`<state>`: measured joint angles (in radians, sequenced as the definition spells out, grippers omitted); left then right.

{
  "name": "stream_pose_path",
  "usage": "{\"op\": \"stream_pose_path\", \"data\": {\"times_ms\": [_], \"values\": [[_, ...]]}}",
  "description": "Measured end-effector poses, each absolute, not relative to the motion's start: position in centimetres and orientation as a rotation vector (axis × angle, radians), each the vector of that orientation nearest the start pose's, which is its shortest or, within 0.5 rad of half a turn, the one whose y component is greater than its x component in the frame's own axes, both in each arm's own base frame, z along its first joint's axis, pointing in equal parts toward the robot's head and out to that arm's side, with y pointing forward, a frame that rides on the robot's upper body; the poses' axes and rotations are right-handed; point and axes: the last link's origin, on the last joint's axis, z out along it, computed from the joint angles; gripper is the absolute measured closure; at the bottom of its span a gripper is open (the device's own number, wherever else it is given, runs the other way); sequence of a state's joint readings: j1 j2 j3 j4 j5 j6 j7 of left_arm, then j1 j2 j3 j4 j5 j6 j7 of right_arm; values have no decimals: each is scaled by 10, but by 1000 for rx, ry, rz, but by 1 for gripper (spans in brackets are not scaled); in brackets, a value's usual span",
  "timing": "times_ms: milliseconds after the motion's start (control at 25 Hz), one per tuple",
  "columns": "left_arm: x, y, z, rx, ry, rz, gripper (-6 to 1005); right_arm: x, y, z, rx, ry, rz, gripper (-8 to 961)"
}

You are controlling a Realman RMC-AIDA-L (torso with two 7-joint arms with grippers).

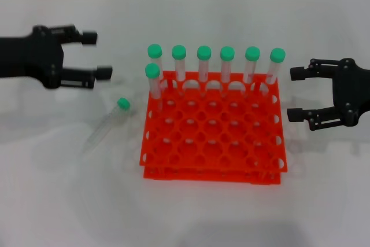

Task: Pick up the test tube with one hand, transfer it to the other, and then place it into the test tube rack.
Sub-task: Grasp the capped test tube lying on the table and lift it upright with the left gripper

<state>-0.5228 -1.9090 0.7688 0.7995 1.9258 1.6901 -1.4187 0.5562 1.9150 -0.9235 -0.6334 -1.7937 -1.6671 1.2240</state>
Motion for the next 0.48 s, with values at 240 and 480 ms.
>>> {"op": "stream_pose_path", "data": {"times_ms": [240, 480], "values": [[-255, 340, 94, -2621, -547, -603, 168, 256, 335, 46, -2846, 203, 675, 85], [-248, 340, 100, -2606, -862, -506, 178, 263, 332, 55, -2811, 191, 667, 84]]}}
